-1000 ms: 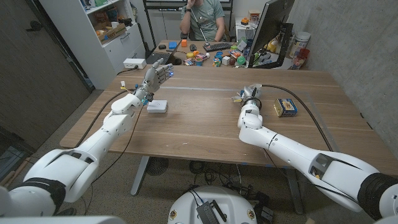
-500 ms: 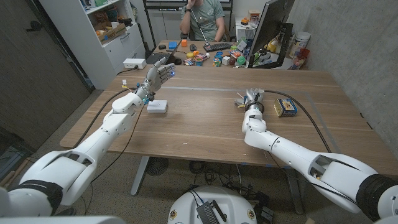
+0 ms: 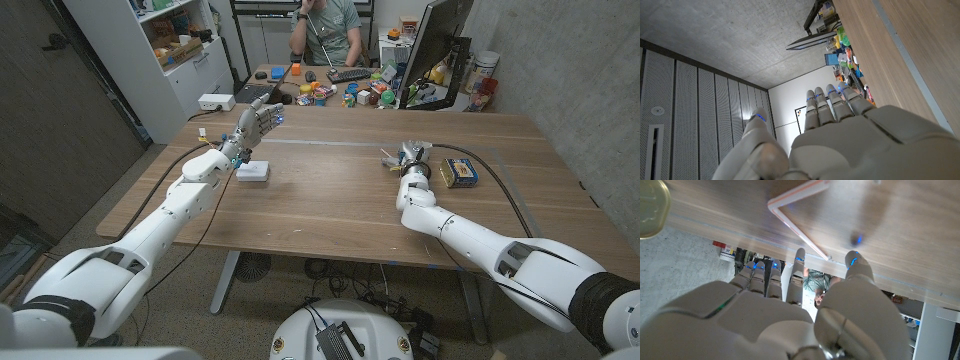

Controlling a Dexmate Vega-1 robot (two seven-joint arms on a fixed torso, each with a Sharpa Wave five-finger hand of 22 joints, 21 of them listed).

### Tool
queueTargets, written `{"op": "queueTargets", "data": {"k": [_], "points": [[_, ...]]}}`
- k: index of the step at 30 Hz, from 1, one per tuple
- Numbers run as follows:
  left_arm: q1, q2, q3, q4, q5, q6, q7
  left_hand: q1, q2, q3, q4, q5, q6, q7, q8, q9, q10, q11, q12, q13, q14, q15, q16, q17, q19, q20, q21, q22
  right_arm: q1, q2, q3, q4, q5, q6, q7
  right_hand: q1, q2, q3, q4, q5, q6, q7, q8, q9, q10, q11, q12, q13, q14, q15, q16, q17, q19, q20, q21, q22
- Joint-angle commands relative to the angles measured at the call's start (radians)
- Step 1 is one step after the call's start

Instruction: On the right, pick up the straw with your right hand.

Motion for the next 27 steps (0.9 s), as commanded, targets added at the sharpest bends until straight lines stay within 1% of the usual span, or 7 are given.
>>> {"op": "queueTargets", "data": {"k": [1,5,9,15,20,26,27], "points": [[0.012,0.007,0.003,-0.042,0.012,0.021,0.040,0.004,0.005,-0.002,0.000,-0.001,0.003,-0.001,0.004,0.004,-0.002,-0.004,0.003,0.002,-0.005,-0.018,0.001,0.003,-0.008,-0.031,-0.004,0.003,-0.002,0.018,0.016,0.076,0.019,0.065,-0.036,0.039,0.009,-0.004,-0.004,0.025,0.062,-0.023,0.018,-0.001,0.031,-0.008,0.013,0.003,0.033,-0.011,0.011,0.003,0.025,-0.007,0.009,0.003],[0.013,0.008,0.005,-0.051,0.014,0.026,0.047,0.004,0.005,-0.002,0.000,-0.001,0.003,0.000,0.004,0.004,-0.004,-0.004,0.002,0.002,-0.005,-0.017,0.001,0.003,-0.009,-0.031,-0.003,0.003,-0.003,0.025,0.020,0.103,0.018,0.086,-0.062,0.075,0.018,-0.003,-0.007,0.042,0.115,-0.049,0.029,-0.001,0.045,-0.019,0.015,0.003,0.047,-0.015,0.008,0.003,0.041,-0.013,0.011,0.003],[0.014,0.010,0.006,-0.060,0.016,0.031,0.052,0.004,0.005,-0.003,0.000,-0.001,0.003,0.000,0.003,0.004,-0.006,-0.003,0.002,0.002,-0.007,-0.016,0.001,0.003,-0.012,-0.030,-0.004,0.003,-0.005,0.031,0.024,0.120,0.018,0.096,-0.082,0.112,0.025,0.000,-0.011,0.057,0.160,-0.060,0.037,-0.001,0.059,-0.029,0.018,0.003,0.061,-0.025,0.007,0.002,0.054,-0.020,0.012,0.003],[0.018,0.013,0.004,-0.072,0.018,0.034,0.061,0.004,0.005,-0.003,0.000,-0.001,0.002,0.000,0.003,0.004,-0.012,-0.002,0.000,0.002,-0.009,-0.016,0.001,0.003,-0.017,-0.031,-0.004,0.003,-0.010,0.027,0.021,0.128,0.012,0.108,-0.090,0.148,0.031,0.003,-0.015,0.068,0.190,-0.071,0.040,-0.001,0.073,-0.034,0.020,0.002,0.074,-0.036,0.007,0.002,0.068,-0.027,0.013,0.003],[0.025,0.014,0.001,-0.080,0.015,0.034,0.068,0.003,0.005,-0.004,0.000,-0.001,0.002,0.001,0.003,0.004,-0.014,-0.008,0.000,0.002,-0.012,-0.015,0.000,0.003,-0.019,-0.031,-0.004,0.003,-0.012,0.016,0.009,0.124,-0.001,0.111,-0.079,0.170,0.030,0.002,-0.017,0.075,0.210,-0.085,0.043,-0.001,0.077,-0.037,0.020,0.002,0.078,-0.039,0.005,0.001,0.072,-0.031,0.013,0.003],[0.032,0.013,-0.003,-0.084,0.008,0.033,0.071,0.003,0.006,-0.005,0.000,-0.001,0.002,0.002,0.003,0.004,-0.015,-0.004,0.000,0.002,-0.015,-0.014,0.000,0.003,-0.024,-0.031,-0.004,0.004,-0.005,0.013,-0.002,0.131,-0.013,0.116,-0.074,0.205,0.028,0.000,-0.018,0.086,0.252,-0.103,0.049,-0.001,0.087,-0.042,0.020,0.002,0.088,-0.044,0.004,0.001,0.080,-0.034,0.012,0.003],[0.032,0.013,-0.004,-0.084,0.008,0.031,0.071,0.003,0.006,-0.005,0.000,-0.001,0.002,0.002,0.003,0.004,-0.015,-0.003,0.000,0.002,-0.016,-0.015,0.000,0.003,-0.024,-0.031,-0.004,0.004,-0.003,0.016,-0.002,0.135,-0.013,0.114,-0.073,0.216,0.027,0.000,-0.018,0.089,0.270,-0.111,0.053,-0.001,0.089,-0.044,0.020,0.002,0.089,-0.044,0.003,0.001,0.082,-0.034,0.012,0.003]]}}
